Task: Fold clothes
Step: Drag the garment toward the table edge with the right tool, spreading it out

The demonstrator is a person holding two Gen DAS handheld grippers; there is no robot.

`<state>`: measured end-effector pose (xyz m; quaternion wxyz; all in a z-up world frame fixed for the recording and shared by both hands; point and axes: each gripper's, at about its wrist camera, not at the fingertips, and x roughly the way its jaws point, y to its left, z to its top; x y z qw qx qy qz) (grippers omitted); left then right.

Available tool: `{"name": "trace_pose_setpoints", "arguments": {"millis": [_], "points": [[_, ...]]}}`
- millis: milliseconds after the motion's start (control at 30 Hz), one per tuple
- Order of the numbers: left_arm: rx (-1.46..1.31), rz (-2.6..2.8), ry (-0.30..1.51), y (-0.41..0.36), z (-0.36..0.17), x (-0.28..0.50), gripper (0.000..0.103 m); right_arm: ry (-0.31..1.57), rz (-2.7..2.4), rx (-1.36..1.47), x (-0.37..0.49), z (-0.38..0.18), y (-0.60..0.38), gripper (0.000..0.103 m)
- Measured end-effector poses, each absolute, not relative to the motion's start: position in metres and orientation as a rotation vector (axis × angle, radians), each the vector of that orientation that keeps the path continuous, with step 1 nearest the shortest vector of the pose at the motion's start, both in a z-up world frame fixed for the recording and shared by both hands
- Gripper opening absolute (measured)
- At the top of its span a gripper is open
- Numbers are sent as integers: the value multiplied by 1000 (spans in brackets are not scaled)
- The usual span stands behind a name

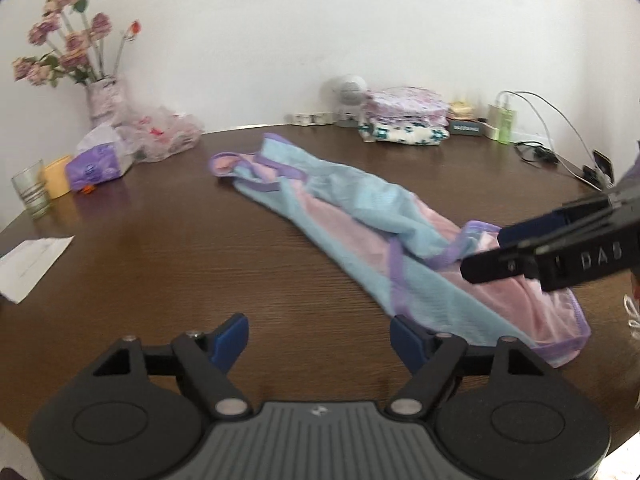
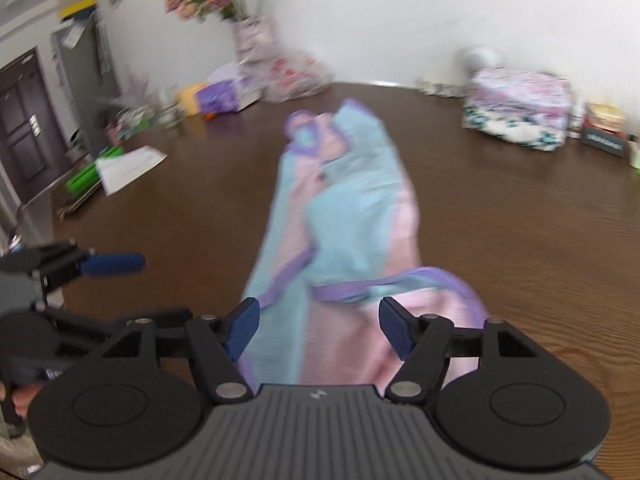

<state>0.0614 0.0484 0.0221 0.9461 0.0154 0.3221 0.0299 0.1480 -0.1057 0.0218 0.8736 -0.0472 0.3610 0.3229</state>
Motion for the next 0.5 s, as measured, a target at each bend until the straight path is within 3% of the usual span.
{"name": "trace_pose_setpoints", "arguments": {"millis": [167,200,267,300,333,500], "points": [[-26,131,660,85,26,52,86,763,642,-198,148,5,-54,66],[-33,136,658,90,26,50,86,772,625,-223,148,2,-48,60],[-42,137,655,96,28,48,86,783,623,-255,145,1,-47,39],[-44,137,654,99,28,48,86,787,626,-266,142,3,-48,12],[-48,136,654,100,29,48,86,791,629,-278,140,5,-50,5],[-63,114,656,104,28,50,86,836,619,-310,122,8,-96,5]]}}
